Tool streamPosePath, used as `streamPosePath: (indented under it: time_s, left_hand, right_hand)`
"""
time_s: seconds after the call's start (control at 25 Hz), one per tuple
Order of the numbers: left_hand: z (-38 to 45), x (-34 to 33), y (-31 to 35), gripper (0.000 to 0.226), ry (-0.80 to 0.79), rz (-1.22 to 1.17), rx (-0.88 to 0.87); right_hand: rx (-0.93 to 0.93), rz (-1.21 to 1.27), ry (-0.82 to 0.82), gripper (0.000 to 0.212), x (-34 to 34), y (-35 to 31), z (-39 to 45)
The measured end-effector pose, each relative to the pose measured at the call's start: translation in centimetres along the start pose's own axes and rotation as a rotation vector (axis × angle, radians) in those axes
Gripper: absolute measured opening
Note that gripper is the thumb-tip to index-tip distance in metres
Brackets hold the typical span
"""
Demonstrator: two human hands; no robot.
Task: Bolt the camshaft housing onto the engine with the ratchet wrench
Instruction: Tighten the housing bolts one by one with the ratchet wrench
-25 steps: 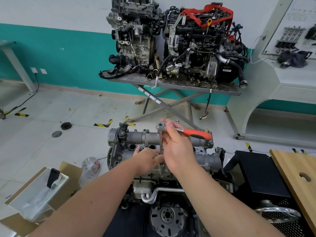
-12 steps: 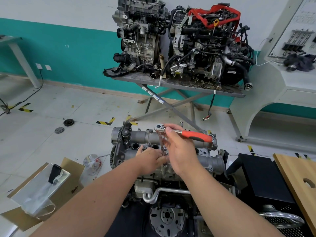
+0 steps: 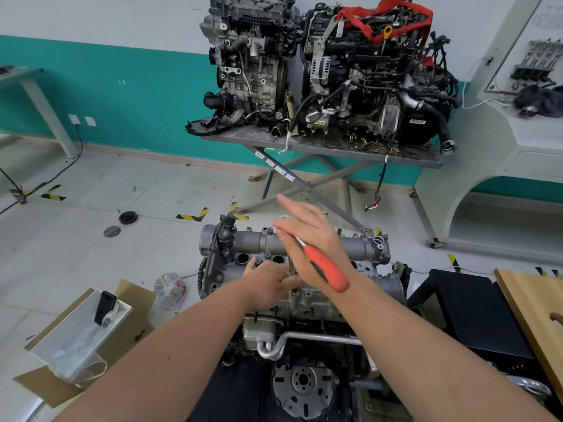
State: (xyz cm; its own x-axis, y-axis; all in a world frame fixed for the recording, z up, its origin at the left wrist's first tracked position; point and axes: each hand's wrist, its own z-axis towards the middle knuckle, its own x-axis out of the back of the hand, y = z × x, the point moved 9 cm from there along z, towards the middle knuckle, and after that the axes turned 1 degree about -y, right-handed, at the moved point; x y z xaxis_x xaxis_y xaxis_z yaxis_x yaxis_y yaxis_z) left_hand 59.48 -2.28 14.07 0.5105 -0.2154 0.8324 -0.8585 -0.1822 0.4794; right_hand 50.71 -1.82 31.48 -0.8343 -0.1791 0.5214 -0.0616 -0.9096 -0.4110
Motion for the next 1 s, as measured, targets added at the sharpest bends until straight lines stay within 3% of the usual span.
streamPosePath:
  time_s: [0.12, 0.2, 0.28, 0.36, 0.4, 0.48, 0.72, 1.0]
  left_hand:
    - [0.0, -0.1, -0.2, 0.041, -0.005, 0.013, 0.021]
    - [0.0, -0.1, -0.2, 0.039, -0.006, -0.003, 0.021]
    - [-0.1, 0.0, -0.1, 0.041, -0.005, -0.028, 0.021]
    - [-0.2, 0.0, 0.0, 0.043, -0.011, -0.037, 0.026]
    - [-0.2, 0.0, 0.1, 0.044, -0.015, -0.032, 0.022]
    - [-0.2, -0.2, 0.1, 0.044, -0.026, -0.015, 0.014]
    - [-0.2, -0.2, 0.4, 0.037, -0.035, 0.009, -0.011]
    - [-0.1, -0.3, 0.1, 0.043, -0.032, 0.064, -0.023]
  right_hand:
    - [0.176, -0.176, 0.044, 0.010, 0.6, -1.4, 0.4]
    - [0.056, -0.021, 0.027, 0.015, 0.4, -0.7, 0.0]
    - [-0.344, 0.284, -0.024, 0.021, -0.7, 2.2, -0.8]
    - [-0.806, 0.750, 0.004, 0.022, -2.4, 5.1, -2.7]
    - [-0.962, 0.951, 0.035, 0.024, -3.1, 5.9, -3.5]
    - [-1.099, 1.165, 0.032, 0.028, -3.6, 6.4, -4.0]
    - [-0.941, 1.379, 0.003, 0.018, -3.1, 5.1, -3.1]
    - [-0.903, 1.174, 0.201, 0.019, -3.6, 4.3, -3.0]
